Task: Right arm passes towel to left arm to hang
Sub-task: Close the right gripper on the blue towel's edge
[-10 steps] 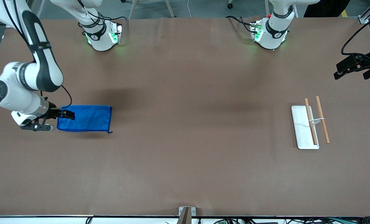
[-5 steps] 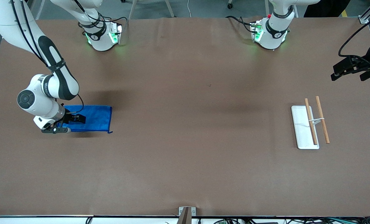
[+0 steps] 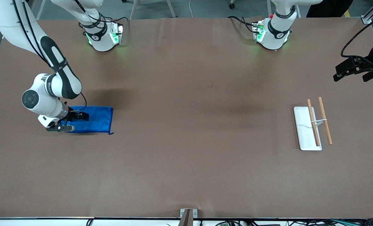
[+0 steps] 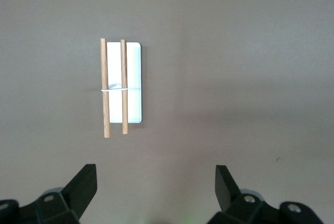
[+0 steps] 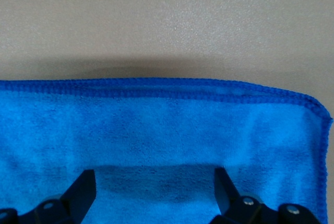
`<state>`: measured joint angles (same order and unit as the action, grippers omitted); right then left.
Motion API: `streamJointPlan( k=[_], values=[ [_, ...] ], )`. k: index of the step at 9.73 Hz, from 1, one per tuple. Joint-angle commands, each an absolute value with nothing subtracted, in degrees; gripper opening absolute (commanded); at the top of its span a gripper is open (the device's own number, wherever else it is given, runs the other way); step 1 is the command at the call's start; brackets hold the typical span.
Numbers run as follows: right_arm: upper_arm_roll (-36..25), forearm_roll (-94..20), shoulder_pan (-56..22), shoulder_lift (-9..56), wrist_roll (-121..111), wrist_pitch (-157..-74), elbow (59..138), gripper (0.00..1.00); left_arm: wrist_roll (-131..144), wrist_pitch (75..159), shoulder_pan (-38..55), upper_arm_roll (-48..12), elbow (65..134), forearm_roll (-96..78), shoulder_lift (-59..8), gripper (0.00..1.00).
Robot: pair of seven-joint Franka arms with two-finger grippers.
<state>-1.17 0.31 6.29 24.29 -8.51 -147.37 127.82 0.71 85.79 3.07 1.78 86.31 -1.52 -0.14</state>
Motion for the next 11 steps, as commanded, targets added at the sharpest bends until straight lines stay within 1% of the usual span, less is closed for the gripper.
streamJointPlan(
  k=[1,2,3,4,5,7,8,9,10,11],
  values=[
    [-0.79,0.0,7.12,22.59,-9.05,-148.1,129.55,0.78,0.18,85.61,2.99,1.41,87.36,-1.32,-0.88,1.0],
    [-0.79,0.0,7.12,22.59,-9.14,-148.1,129.46,0.54,0.18,85.61,2.9,1.41,87.36,-1.32,-0.88,1.0],
    [-0.79,0.0,7.47,22.59,-9.14,-148.1,129.46,0.35,0.18,85.61,2.81,1.41,87.36,-1.32,-0.97,1.0],
    [-0.79,0.0,7.56,22.59,-9.14,-148.1,129.38,0.22,0.18,85.61,2.9,1.41,87.36,-1.32,-0.97,1.0],
    [-0.79,0.0,7.56,22.59,-9.14,-148.18,129.46,0.12,0.18,85.61,2.81,1.41,87.45,-1.32,-0.97,1.0],
    [-0.79,0.0,7.47,22.59,-9.05,-147.92,129.11,0.04,0.26,85.69,2.81,1.41,87.36,-1.32,-1.05,1.0],
    [-0.79,0.0,7.38,22.5,-9.05,-147.4,128.5,0.01,0.26,85.61,2.9,1.41,87.45,-1.32,-1.14,1.0],
    [-0.79,-0.44,7.3,22.06,-8.7,-145.22,127.1,0.01,0.26,85.61,3.25,1.32,87.63,-1.32,-1.32,1.0],
    [-0.79,-0.53,6.86,21.1,-8.61,-140.41,123.96,0.01,0.26,85.69,3.34,0.27,88.06,-1.32,-1.41,1.0],
    [-0.7,-0.61,6.59,19.53,-7.74,-132.1,119.58,0.01,0.26,85.61,3.34,-0.17,88.07,-1.32,-1.41,1.0]
  ],
)
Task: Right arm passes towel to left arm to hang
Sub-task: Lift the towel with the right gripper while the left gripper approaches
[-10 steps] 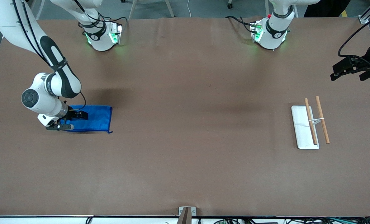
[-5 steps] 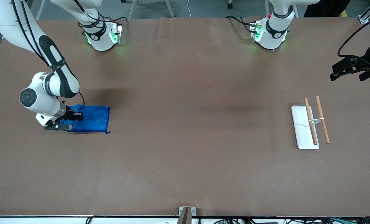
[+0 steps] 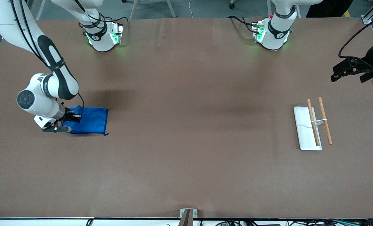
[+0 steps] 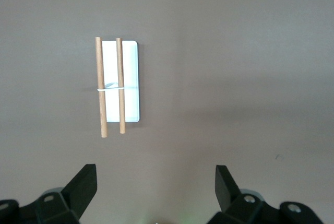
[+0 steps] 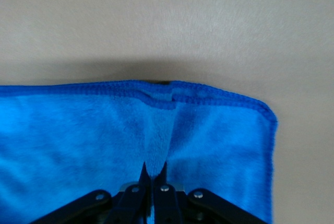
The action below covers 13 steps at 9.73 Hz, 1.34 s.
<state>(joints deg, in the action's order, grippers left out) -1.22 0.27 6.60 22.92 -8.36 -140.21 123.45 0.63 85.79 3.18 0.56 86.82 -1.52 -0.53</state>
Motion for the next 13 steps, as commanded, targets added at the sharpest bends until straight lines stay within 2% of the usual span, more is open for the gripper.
streamJointPlan(
  k=[1,3,5,7,9,10,13],
  values=[
    [-0.18,-0.79,6.16,18.9,-4.86,-123.05,113.18,0.01,0.35,85.69,3.51,-0.26,88.07,-0.97,-1.58,1.0],
    [1.04,-0.79,2.04,18.9,4.52,-112.55,103.14,0.01,0.18,85.69,3.51,-0.35,87.89,-1.14,-1.76,1.0],
    [9.1,-0.62,1.76,18.9,15.06,-104.72,95.57,0.01,0.09,85.69,3.6,-0.44,87.89,-2.45,-1.58,1.0],
    [19.37,-0.62,1.67,19.07,26.92,-102.22,90.46,0.01,-0.52,85.69,3.78,-0.35,88.33,-6.91,-1.32,1.0],
    [28.17,-0.97,1.5,19.51,32.58,-105.18,89.39,0.01,-2.45,85.61,3.87,0.17,89.81,-12.18,-0.88,1.0],
    [32.13,-3.66,1.49,19.77,36.78,-110.25,89.47,0.01,-3.16,85.43,3.78,0.52,91.22,-16.22,-0.7,1.0],
    [35.68,-18.24,-3.14,21.36,41.74,-122.92,89.56,0.01,-10.26,83.24,3.69,3.94,97.09,-31.75,-0.7,1.0]
  ],
)
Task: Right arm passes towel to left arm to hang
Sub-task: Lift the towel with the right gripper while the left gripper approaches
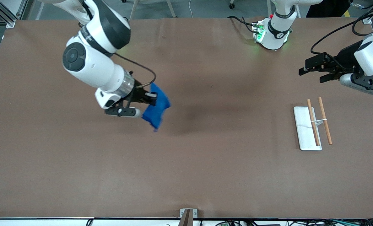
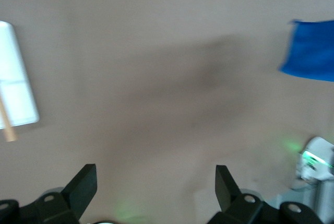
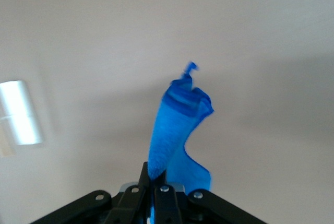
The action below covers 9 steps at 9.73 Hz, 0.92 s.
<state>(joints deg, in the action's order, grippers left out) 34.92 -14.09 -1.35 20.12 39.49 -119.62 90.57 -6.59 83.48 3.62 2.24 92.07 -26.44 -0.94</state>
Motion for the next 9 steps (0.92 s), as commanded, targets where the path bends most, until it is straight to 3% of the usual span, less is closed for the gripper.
streamJointPlan(
  k=[1,3,6,9],
  values=[
    [35.77,-24.28,-5.43,22.05,42.18,-127.31,89.56,0.01,-12.37,83.23,3.34,4.48,100.77,-38.95,-0.7,1.0],
    [35.77,-35.2,-9.56,23.29,42.01,-135.4,89.65,0.01,-18.52,83.23,3.34,5.8,105.97,-48.57,-1.75,1.0],
    [39.44,-45.16,-13.62,24.52,41.4,-149.72,89.39,0.02,-26.09,81.66,3.25,5.8,109.07,-60.61,-9.03,0.97],
    [44.03,-50.6,-13.88,25.31,41.4,-154.77,86.41,0.02,-32.69,72.96,2.47,5.89,109.07,-66.69,-17.56,0.89]
  ],
)
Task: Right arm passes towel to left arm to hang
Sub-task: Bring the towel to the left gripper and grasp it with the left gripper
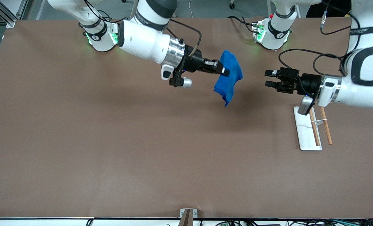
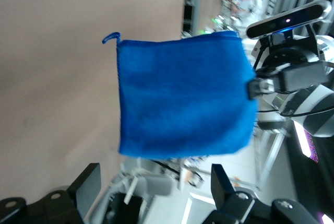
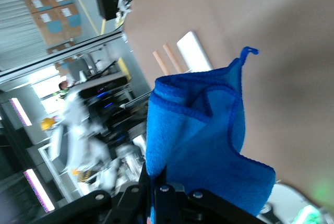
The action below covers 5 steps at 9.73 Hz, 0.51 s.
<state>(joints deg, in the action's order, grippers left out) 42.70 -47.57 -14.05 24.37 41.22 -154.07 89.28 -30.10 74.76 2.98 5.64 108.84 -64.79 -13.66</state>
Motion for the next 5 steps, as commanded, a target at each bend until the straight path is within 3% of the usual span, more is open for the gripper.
streamJointPlan(
  k=[1,5],
  values=[
    [44.12,-51.41,-14.41,26.01,41.4,-154.78,84.83,0.02,-32.7,72.86,2.46,5.89,109.25,-68.97,-18.54,0.89],
    [44.21,-54.31,-17.48,31.28,41.4,-154.86,78.32,0.02,-35.93,72.6,3.08,5.19,117.76,-81.19,-18.46,0.92]
  ],
)
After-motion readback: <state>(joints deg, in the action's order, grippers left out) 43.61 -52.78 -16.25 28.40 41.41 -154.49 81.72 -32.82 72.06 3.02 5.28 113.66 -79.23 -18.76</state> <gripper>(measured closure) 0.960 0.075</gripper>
